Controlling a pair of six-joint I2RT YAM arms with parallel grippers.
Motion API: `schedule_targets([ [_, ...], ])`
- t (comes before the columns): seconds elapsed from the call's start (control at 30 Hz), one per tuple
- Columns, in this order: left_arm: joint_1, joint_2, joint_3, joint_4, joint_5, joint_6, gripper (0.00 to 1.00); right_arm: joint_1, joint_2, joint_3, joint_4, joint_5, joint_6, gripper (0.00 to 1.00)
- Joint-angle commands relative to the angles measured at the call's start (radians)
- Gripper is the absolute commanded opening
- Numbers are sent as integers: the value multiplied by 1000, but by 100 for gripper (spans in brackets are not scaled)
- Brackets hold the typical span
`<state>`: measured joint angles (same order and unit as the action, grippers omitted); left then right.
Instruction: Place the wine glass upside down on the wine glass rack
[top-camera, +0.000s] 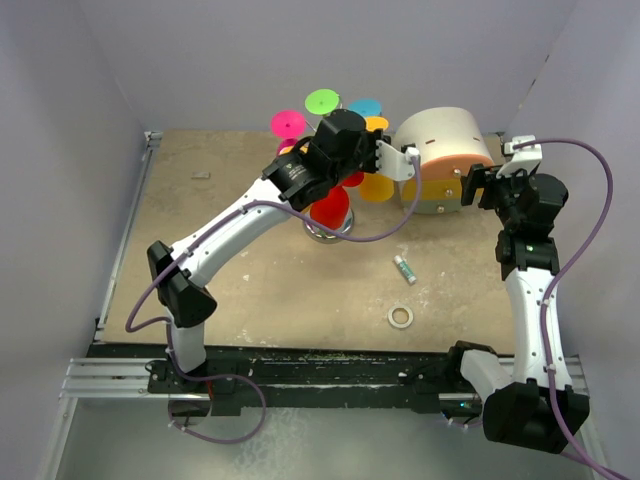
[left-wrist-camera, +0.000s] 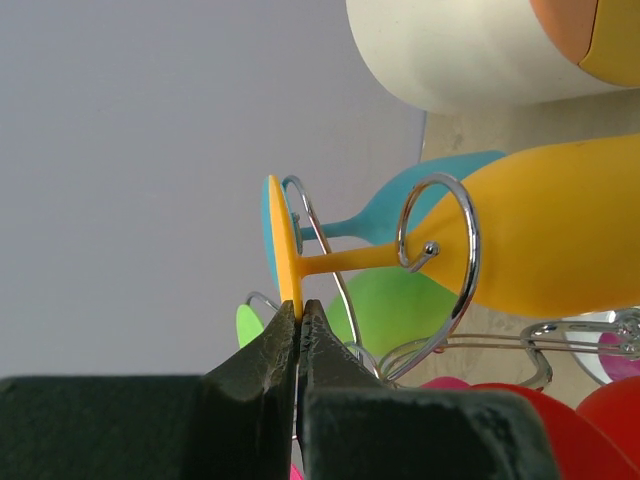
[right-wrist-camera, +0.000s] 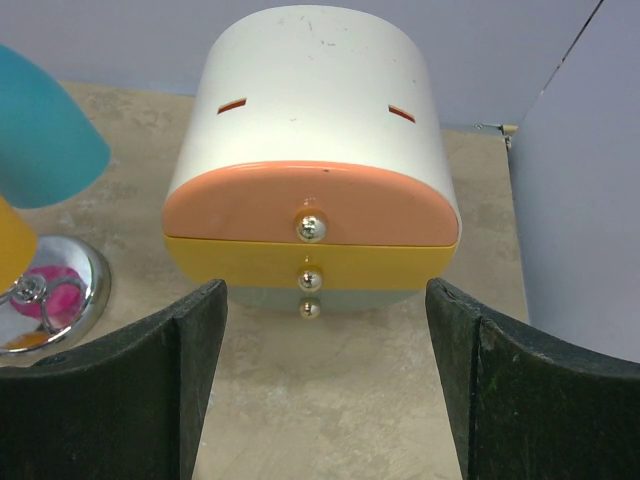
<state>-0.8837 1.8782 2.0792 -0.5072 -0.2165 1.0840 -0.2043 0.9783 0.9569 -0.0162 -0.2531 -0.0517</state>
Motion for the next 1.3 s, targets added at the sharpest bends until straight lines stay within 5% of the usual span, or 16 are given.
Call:
schedule_targets([
  [0.0,5,-62,-1,5,-18,-8,0,-6,-16,1,44,-13,-6,82],
  [1.27,-12,-124,-21,-104,133,2,0,-7,-15,0,44,-23,-8,82],
])
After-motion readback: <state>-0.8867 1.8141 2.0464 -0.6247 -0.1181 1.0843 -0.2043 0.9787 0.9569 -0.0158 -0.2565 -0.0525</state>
